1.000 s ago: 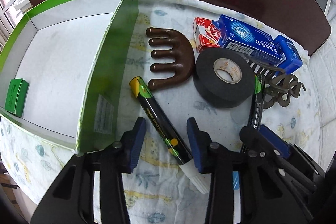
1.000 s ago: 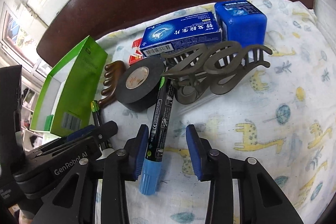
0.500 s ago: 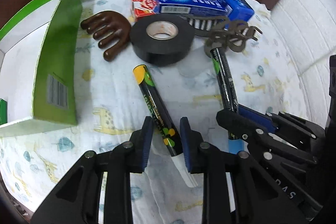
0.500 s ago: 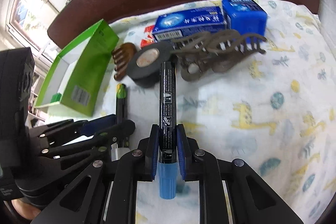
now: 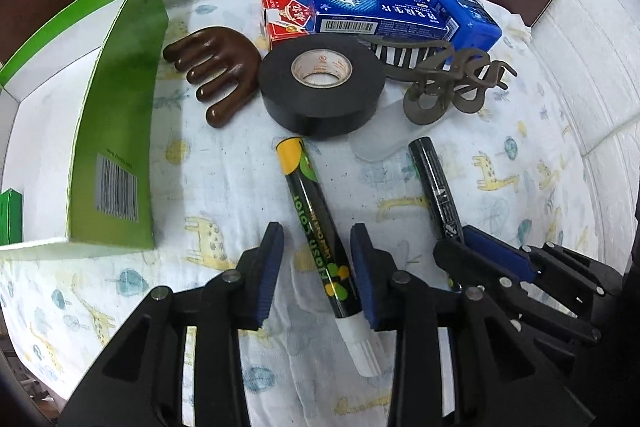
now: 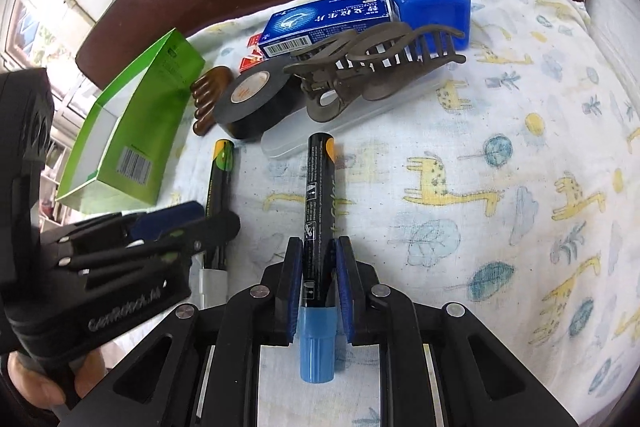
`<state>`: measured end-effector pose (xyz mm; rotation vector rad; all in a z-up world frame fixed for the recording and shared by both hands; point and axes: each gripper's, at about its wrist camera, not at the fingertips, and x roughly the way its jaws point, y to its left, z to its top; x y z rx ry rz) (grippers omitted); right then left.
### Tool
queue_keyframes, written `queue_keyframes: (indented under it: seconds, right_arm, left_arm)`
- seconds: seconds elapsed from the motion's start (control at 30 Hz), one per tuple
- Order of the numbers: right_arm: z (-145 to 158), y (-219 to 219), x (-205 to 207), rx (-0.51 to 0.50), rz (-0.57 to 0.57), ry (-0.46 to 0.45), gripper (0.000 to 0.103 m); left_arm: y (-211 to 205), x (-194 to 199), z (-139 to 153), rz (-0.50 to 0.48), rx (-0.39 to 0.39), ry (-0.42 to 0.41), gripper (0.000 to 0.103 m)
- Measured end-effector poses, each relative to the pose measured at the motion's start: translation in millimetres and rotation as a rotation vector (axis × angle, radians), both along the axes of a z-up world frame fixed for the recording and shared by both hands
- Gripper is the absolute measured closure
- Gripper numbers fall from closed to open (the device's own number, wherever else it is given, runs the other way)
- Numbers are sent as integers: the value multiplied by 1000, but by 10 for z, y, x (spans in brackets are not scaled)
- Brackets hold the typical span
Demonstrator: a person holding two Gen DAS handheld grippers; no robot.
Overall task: Organize rigid objects
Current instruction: 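Grasp the white-capped yellow-green marker with the left gripper while the right holds its marker, then lower both markers into the cardboard box and open both grippers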
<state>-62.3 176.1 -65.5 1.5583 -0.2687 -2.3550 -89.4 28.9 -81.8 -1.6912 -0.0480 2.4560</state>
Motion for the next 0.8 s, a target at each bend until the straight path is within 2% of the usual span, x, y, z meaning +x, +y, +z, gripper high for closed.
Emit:
queue_keyframes:
  seconds: [0.1, 0.17, 0.23, 0.33, 0.43, 0.53, 0.63, 0.7, 0.8]
  right_arm:
    - [6, -45, 2, 27, 12, 12, 85]
    - [9, -88, 3, 50, 31, 29, 85]
    - [8, -84, 13, 43, 40, 35, 85]
    - [21, -6, 26, -48, 33, 20, 85]
    - [88, -4, 52, -38, 28, 40, 85]
    - [158, -3, 61, -69, 20, 44, 85]
    - [292, -65, 87, -75, 33, 71, 85]
    - [404, -143, 87, -80, 52, 97, 85]
    - [587, -279, 78, -98, 85, 134, 85]
  left_arm:
    - [61, 30, -11, -19, -29, 22, 86]
    - [65, 67, -13, -32, -9, 15, 89]
    - [57, 117, 0, -45, 6, 12, 89]
    - [28, 180, 46, -44, 7, 25, 89]
    - [-95, 202, 148, -35, 24, 50, 89]
    - [-184, 173, 328, -31, 47, 81, 89]
    - [-83, 16, 494, -19, 55, 131, 89]
    - [-405, 148, 686, 1, 65, 159, 89]
    - [-634, 192, 838, 43, 58, 206, 89]
